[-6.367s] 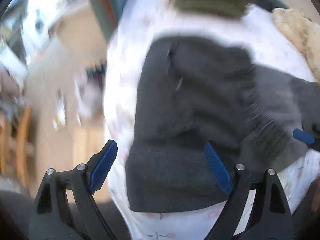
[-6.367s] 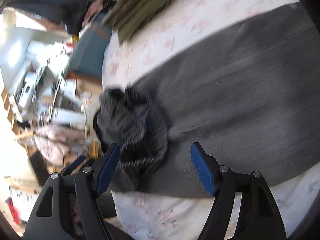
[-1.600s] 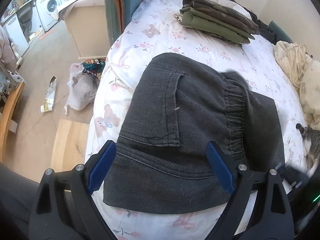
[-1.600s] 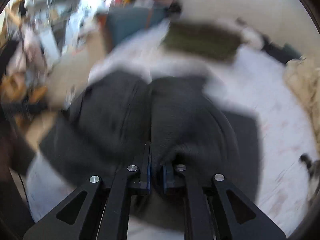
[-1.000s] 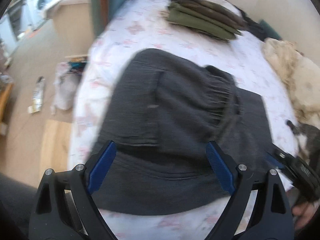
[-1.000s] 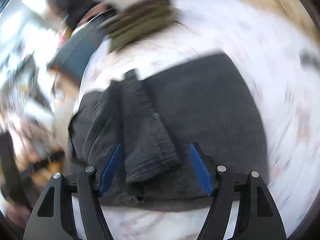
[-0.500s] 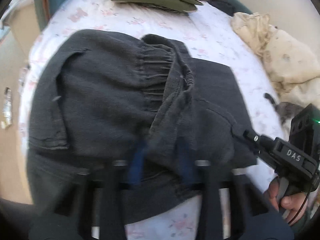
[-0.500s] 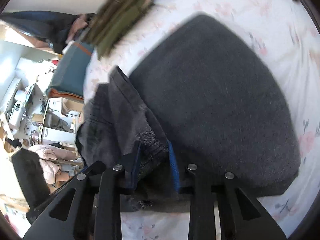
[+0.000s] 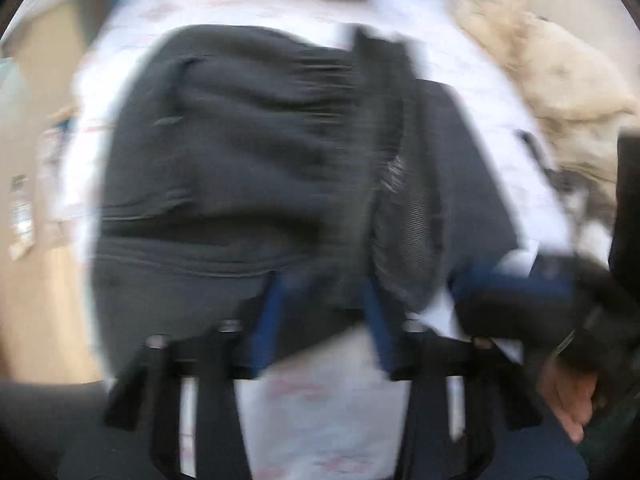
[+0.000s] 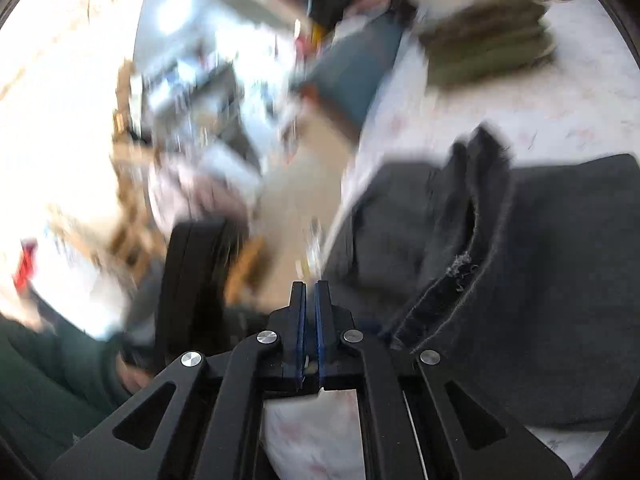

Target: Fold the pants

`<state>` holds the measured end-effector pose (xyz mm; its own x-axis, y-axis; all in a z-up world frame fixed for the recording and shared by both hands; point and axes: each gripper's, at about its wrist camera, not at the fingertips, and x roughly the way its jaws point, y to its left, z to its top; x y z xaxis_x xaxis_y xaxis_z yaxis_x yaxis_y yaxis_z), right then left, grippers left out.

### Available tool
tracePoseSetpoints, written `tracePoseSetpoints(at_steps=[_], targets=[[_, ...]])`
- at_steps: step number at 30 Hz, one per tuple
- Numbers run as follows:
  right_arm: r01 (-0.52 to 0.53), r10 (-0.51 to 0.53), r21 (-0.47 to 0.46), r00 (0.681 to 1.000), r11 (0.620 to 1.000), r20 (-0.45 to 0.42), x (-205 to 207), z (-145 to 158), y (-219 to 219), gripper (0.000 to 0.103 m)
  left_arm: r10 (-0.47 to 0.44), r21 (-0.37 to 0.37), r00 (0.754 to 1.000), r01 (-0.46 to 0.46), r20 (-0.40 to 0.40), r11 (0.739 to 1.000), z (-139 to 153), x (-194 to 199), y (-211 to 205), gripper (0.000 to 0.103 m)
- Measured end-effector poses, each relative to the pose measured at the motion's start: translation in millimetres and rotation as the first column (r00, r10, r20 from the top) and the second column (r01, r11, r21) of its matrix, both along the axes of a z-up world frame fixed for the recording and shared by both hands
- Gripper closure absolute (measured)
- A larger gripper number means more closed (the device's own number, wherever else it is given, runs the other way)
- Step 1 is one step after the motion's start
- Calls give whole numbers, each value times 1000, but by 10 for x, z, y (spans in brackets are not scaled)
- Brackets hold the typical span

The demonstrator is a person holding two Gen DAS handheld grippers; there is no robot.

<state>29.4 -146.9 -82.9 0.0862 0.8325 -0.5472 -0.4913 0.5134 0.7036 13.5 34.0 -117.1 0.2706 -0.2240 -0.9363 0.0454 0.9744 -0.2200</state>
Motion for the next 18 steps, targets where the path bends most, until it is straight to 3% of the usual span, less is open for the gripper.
tracePoseSetpoints(at_steps=[2,4,6,8,9,11,12,14,18], targets=[[14,-14,2,997,1000,-71,23,-109,-13,92,26,49,999,-27,27,998,13,-22,75,58],[58,-58,2,998,998,-31,44,-26,-128,92,59,48,996,-63,73,997,86,-28,157,56],[190,-190,6,982,982,0,112,25,-376,92,86,87,988,-98,126,991,148,-20,214,55],[368,-368,-34,930,929,-4,225,-51,-651,92,126,75,980,-139,155,987,198,-21,277,55],[481,-483,-98,876,871,13,292,-113,-797,91,137,64,977,-149,163,987,216,2,308,55],[550,-563,-178,826,816,-29,429,-293,-907,91,157,69,969,-173,190,982,268,3,309,54],[537,-568,-231,818,811,-93,527,-440,-895,91,164,78,965,-183,203,980,278,27,307,49],[479,-514,-206,840,853,-176,573,-582,-752,92,175,95,959,-200,224,975,310,60,406,38],[267,-286,-156,951,951,-116,359,-509,-88,92,237,52,935,-259,263,964,439,65,591,23]])
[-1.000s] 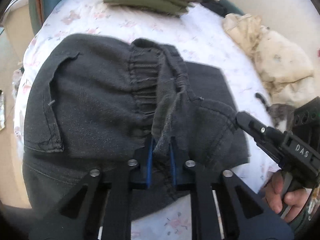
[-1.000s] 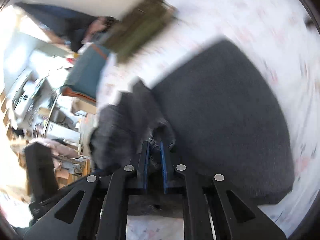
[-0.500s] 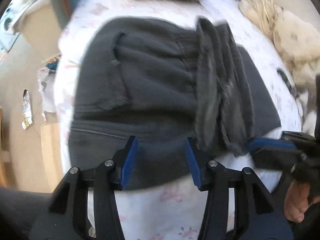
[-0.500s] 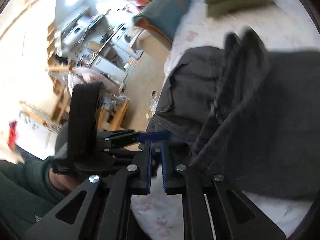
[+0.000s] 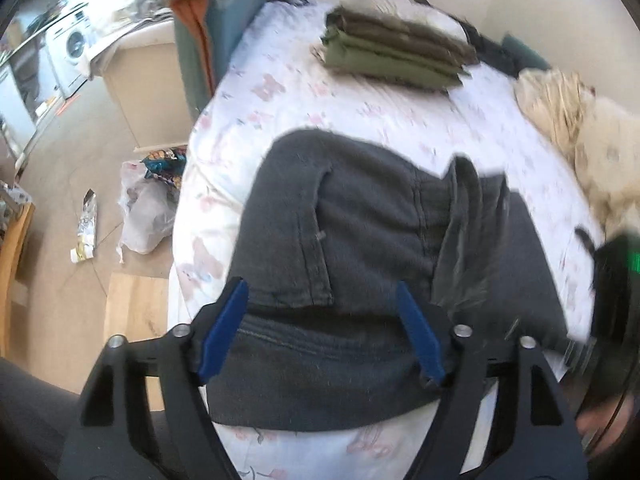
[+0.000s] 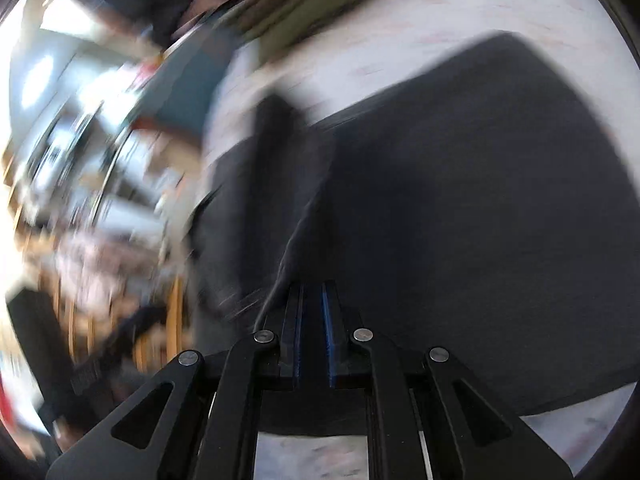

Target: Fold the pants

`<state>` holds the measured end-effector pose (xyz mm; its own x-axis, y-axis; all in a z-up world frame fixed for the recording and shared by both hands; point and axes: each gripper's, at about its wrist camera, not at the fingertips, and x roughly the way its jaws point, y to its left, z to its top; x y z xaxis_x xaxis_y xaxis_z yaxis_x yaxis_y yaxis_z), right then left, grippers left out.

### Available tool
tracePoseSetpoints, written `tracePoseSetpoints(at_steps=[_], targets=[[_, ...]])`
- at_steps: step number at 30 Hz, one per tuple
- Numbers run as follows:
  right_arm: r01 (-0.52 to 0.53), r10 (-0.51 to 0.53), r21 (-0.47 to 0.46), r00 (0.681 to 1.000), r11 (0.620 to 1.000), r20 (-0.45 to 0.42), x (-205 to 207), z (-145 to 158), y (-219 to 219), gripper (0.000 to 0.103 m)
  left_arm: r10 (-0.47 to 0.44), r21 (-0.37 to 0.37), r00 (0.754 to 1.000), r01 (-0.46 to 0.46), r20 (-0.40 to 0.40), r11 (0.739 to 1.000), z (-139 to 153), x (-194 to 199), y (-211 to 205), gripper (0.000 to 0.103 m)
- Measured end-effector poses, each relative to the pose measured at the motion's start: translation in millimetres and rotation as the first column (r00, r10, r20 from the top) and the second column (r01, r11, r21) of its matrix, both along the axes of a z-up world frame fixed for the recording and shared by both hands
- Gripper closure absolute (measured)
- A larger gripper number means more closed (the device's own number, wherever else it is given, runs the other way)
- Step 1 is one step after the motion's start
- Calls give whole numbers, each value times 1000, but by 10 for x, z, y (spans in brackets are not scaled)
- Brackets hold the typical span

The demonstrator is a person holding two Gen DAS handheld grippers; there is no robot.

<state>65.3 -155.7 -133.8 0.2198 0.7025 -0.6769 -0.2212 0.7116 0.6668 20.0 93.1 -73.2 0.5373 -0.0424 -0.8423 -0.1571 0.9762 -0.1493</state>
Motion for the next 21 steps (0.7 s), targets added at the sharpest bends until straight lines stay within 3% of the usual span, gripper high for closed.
tracePoseSetpoints(at_steps=[2,5,8,11,13,15,16,18,19,21], targets=[[-127,127,-43,992,991,-1,-114,-52,324,91,24,-13,999,-23,23,1000,58,2,52,19],[-153,148,-82,987,985,-66,-178,-225,416,94,16,-40,1000,-15,6,999,105,110,81,19],[-66,66,3,994,998,-82,-176,-113,180,92,-23,-65,1000,23,-8,998,168,285,-51,19],[42,-41,56,999,998,-19,-199,167,-238,92,-153,-65,987,151,-39,986,198,650,-462,19],[175,-177,78,984,981,25,-218,325,-613,91,-185,-36,982,184,-36,982,175,846,-664,19],[324,-328,89,944,942,33,-199,386,-1059,85,-177,27,983,178,-54,984,84,1075,-802,19],[414,-417,78,909,907,24,-248,385,-1318,80,-164,48,985,167,-62,985,32,1162,-821,19],[544,-545,59,838,837,-4,-343,320,-1682,37,-143,77,986,150,-89,986,-111,1306,-804,19],[607,-607,57,794,793,-24,-413,268,-1878,35,-127,76,985,137,-119,988,-218,1375,-762,19],[674,-672,22,738,738,-66,-497,138,-2090,35,-116,62,984,125,-134,990,-346,1440,-703,18]])
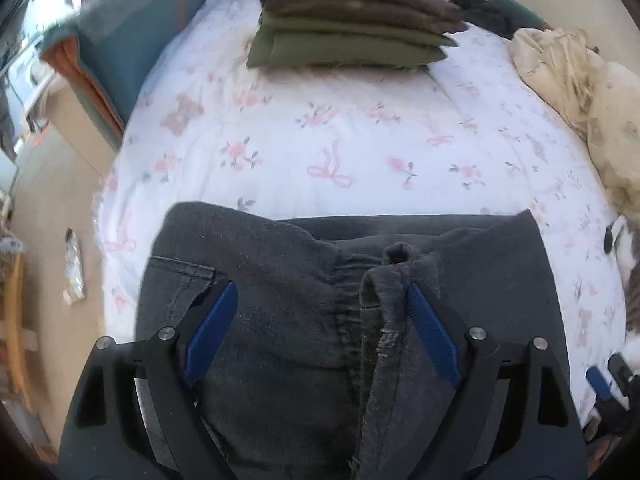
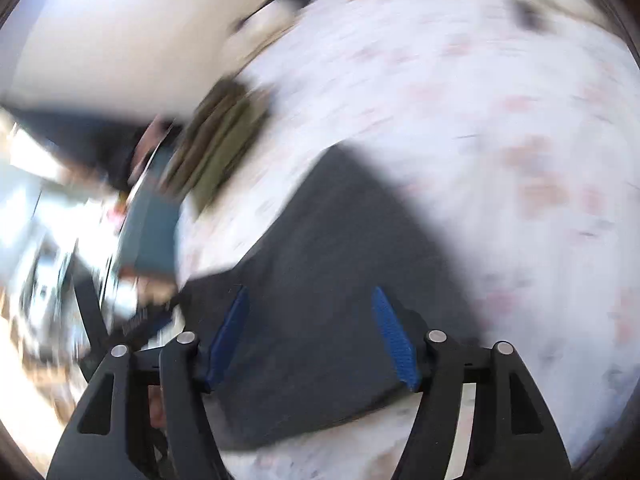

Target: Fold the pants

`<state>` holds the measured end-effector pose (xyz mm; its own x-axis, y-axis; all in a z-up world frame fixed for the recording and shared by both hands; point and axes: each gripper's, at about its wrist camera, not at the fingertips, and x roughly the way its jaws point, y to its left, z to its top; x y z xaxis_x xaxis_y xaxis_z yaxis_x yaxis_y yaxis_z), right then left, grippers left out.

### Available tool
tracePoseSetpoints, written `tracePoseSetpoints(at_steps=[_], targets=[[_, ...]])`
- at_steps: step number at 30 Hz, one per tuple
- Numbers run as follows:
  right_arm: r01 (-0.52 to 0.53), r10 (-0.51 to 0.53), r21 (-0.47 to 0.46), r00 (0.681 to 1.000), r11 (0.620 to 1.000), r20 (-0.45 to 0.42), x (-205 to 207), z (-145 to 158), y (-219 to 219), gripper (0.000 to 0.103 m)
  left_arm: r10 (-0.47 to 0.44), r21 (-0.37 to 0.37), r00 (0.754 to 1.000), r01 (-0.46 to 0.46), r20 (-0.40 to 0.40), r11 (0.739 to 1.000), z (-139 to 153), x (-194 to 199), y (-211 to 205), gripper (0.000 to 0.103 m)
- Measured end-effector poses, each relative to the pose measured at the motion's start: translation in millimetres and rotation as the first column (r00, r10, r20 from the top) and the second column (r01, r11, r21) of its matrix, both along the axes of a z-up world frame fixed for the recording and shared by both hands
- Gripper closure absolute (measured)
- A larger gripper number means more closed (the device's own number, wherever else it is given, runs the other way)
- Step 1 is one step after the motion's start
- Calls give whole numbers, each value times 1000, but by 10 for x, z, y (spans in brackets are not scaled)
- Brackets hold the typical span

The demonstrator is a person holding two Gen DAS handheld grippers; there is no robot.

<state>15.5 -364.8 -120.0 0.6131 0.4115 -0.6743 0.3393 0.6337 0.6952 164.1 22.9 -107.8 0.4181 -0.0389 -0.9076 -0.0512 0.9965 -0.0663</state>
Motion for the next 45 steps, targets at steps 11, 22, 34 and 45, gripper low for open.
tracePoseSetpoints(at_steps=[11,22,34,45], targets=[[48,-26,69,958,996,-285,-97,-700,57,35,33,31,999,-32,-23,999,-291,97,195,18],[52,-43,56,988,997,-147,16,-426,105,84,86,-63,996,-84,34,994,327,-130,385,18],[-255,264,-70,916,964,301,157,525,876,88,-39,-122,999,38,-7,992,1128,32,-31,18],[-573,584,-163,705,803,402,91,729,1641,88,-226,-158,966,205,-129,966,823,397,-762,20]])
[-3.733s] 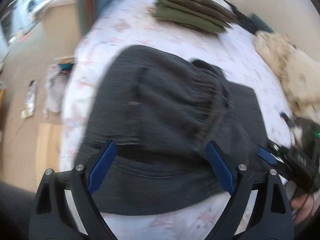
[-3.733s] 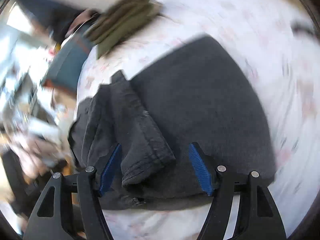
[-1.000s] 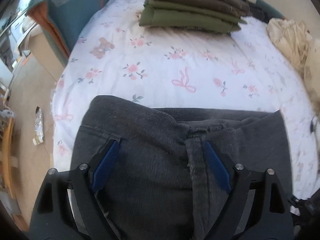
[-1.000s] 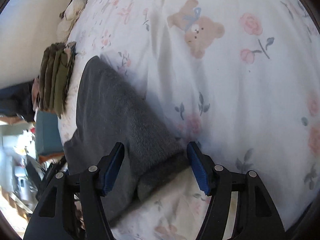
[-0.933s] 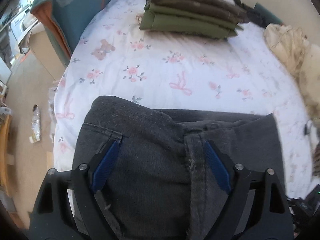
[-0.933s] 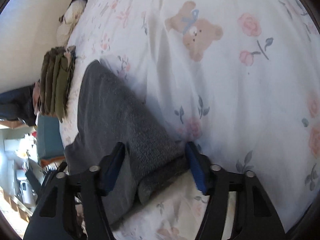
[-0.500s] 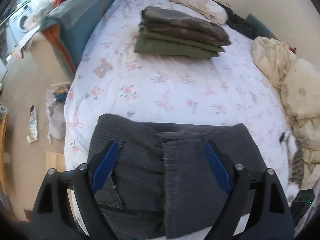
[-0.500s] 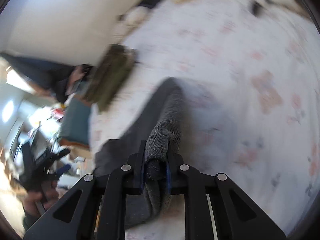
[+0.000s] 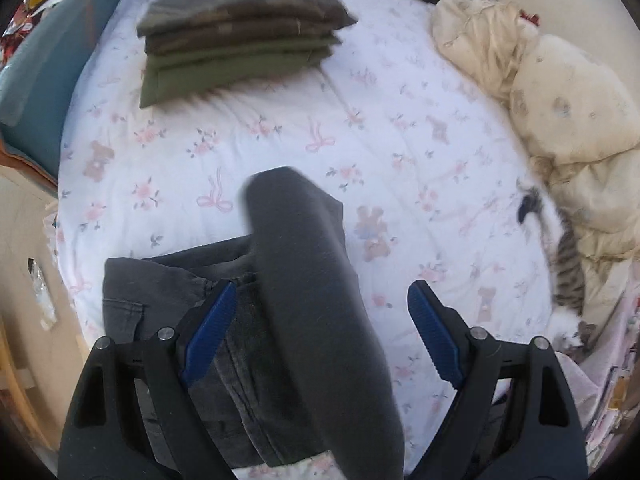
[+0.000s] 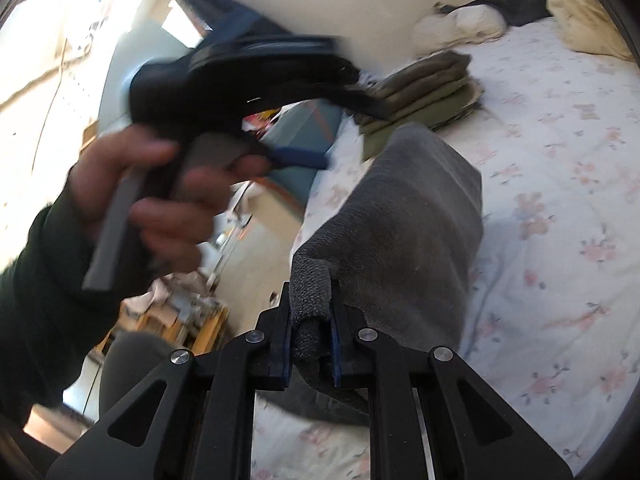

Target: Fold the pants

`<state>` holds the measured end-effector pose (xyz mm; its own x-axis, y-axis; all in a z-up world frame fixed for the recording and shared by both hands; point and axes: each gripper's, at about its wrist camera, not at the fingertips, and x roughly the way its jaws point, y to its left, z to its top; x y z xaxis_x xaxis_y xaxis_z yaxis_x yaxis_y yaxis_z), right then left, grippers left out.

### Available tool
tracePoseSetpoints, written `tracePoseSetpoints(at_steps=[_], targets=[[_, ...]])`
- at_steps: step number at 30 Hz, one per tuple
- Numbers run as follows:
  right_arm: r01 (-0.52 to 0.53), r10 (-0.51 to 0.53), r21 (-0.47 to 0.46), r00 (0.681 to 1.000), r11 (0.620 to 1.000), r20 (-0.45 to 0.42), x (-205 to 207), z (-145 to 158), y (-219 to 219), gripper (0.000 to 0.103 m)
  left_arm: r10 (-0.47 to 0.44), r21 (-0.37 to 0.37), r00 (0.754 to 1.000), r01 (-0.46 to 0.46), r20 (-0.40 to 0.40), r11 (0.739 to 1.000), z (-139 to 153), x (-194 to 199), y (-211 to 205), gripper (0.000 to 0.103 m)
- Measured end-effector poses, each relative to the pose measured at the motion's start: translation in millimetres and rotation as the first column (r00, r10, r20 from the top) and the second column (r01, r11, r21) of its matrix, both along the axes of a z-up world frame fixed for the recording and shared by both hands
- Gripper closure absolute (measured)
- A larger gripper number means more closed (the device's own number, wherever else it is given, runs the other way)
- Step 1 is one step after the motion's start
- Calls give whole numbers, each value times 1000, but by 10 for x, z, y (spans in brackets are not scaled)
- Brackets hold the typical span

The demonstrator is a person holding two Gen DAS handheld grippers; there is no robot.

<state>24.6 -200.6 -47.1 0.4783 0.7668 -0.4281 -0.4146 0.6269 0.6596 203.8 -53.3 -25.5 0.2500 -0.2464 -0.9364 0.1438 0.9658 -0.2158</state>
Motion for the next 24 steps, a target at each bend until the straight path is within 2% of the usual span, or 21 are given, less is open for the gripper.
tracePoseSetpoints(at_steps=[2,4,6,7,10,13,16,19,23,24], targets=[[-22,22,-7,1000,1000,2,-23,-10,28,88,14,0,1000,-14,-8,1000,-117,46,25,31],[-29,30,-13,1000,999,5,-3,-25,32,88,36,-8,999,-36,-23,999,-195,71,85,71],[-31,31,-12,1000,999,3,21,-30,25,88,17,-42,1000,-18,-26,999,-190,58,131,89],[-36,36,-9,999,999,6,0,-25,34,88,-9,-29,1000,9,3,1000,-133,22,135,92],[-64,64,-7,997,998,34,-55,76,89,88,-63,-1,996,64,67,998,85,-94,203,93],[-120,123,-42,990,992,71,-131,188,277,88,-74,5,994,74,83,997,294,-223,430,93],[-176,177,-24,983,984,49,-149,219,579,88,-91,50,991,86,101,995,397,-356,741,93],[-229,232,-84,972,970,25,-177,135,1045,88,-59,82,994,51,87,995,297,-457,1158,93],[-260,255,-144,965,955,-53,-161,-146,1654,87,-10,137,998,1,67,991,-105,-526,1699,93],[-262,254,-171,965,950,-70,-161,-215,1782,84,-3,140,999,-4,55,990,-248,-521,1820,93]])
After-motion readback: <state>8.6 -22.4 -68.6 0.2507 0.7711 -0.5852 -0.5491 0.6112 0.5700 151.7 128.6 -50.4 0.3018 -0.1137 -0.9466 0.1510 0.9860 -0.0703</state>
